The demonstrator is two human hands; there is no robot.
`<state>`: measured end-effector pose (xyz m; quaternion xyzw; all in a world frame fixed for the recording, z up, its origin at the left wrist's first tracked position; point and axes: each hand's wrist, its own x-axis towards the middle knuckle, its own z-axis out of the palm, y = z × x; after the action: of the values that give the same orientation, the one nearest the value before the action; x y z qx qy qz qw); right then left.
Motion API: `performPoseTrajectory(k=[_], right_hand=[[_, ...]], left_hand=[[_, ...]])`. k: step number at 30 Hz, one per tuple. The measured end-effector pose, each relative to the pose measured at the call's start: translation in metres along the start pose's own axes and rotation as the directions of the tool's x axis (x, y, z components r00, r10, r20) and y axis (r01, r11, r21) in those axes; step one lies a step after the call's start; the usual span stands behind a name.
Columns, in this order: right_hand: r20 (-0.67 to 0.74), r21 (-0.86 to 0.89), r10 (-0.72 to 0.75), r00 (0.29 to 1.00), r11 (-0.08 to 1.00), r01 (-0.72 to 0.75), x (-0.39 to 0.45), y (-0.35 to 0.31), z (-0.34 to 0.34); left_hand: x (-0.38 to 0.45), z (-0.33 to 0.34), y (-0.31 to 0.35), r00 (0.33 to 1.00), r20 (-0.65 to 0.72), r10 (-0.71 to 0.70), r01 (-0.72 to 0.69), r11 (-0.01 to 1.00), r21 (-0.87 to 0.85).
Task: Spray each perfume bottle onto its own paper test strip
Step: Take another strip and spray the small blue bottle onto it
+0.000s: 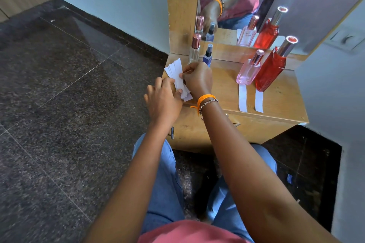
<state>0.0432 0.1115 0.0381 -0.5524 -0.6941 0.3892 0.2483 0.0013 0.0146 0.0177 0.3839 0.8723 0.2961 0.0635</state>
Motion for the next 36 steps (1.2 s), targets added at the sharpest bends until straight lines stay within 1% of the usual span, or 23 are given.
performPoseTrajectory(k=[4,7,15,20,24,27,32,36], right_hand=[[-0.015,0.031,-0.008,1.0,0.999,0.009,-0.001,0.003,-0.001],[0.008,0.054,-0.045,0.999,0.998,0.045,-0.001,0.006,-0.004],[0.044,0.246,-0.041,0.998,0.969,0.029,-0.003,0.02,-0.029],[0.003,0.371,-0.028,1.0,0.928,0.025,-0.014,0.027,-0.043],[-0.049,0.431,-0.021,0.999,0.902,0.04,-0.019,0.035,-0.051],[-0.044,0.444,-0.011,0.999,0.896,0.03,-0.021,0.044,-0.055],[0.001,0.425,0.005,1.0,0.905,-0.005,-0.025,0.051,-0.057],[0.032,0.412,0.015,0.999,0.911,-0.027,-0.026,0.052,-0.058]], left_hand=[[-0.001,0.0,0.0,1.0,0.014,0.021,-0.021,0.999,0.033],[0.0,0.0,-0.001,0.999,0.031,0.03,-0.031,0.999,0.041],[0.001,-0.002,0.001,0.999,0.041,0.027,-0.029,0.999,0.032],[0.002,-0.003,0.003,0.998,0.054,0.021,-0.021,1.0,0.014],[0.002,-0.004,0.005,0.998,0.061,0.015,-0.016,1.0,0.008],[0.001,-0.005,0.005,0.998,0.06,0.021,-0.021,1.0,0.005],[0.002,-0.007,0.007,0.999,0.048,0.023,-0.02,0.998,-0.06],[0.002,-0.007,0.01,0.998,0.039,0.041,-0.038,0.996,-0.076]])
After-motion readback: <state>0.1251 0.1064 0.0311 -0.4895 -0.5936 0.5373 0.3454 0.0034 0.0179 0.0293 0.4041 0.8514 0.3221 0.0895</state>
